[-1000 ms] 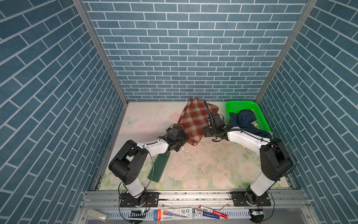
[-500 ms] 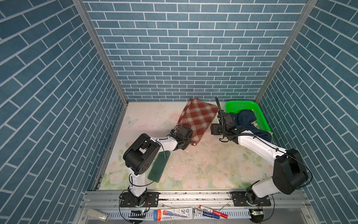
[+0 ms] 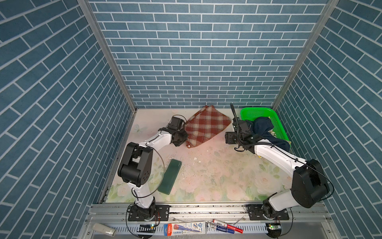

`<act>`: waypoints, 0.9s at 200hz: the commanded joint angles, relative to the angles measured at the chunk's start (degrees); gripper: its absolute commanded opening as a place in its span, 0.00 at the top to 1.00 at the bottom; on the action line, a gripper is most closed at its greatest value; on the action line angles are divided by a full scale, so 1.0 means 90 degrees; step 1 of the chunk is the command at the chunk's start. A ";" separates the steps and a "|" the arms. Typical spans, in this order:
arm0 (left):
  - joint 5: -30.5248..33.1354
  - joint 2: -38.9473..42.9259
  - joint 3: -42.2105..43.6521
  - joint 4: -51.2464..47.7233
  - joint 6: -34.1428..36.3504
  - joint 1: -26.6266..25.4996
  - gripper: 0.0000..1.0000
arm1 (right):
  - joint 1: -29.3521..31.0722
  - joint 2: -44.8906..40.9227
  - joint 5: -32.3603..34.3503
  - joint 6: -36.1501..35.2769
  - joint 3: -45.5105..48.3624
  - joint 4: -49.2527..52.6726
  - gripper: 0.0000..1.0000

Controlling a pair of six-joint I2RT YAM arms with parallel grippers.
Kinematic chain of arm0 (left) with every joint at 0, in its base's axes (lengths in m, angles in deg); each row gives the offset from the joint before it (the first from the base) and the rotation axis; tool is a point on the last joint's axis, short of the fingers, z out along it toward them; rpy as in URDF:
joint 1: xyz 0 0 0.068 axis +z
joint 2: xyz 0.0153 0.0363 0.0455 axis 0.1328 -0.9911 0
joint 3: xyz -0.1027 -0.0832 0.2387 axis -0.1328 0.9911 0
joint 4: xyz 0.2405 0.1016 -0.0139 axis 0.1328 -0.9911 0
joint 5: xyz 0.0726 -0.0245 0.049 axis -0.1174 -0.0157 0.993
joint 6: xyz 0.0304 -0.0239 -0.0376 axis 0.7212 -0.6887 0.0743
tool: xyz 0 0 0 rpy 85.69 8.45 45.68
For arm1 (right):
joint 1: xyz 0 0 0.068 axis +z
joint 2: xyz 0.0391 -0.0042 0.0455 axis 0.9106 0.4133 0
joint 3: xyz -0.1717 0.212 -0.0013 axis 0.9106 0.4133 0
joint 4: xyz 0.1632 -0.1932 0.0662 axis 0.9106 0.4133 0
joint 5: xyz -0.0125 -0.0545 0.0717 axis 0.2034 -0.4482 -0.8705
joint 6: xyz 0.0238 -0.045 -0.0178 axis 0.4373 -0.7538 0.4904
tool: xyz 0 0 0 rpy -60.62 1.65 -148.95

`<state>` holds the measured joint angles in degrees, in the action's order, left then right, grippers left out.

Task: Fold and stack the skirts

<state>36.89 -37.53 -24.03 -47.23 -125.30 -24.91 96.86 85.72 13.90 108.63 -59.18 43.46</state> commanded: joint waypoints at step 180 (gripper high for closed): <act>0.0825 -0.0959 -0.2620 -0.3893 0.4328 0.2134 1.00 | -0.0398 0.4386 -0.2473 -0.0034 -0.4051 -0.0405 0.19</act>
<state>42.51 -44.94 -45.95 -79.65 -88.15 -6.04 93.01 122.31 -2.75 107.52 -90.85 43.04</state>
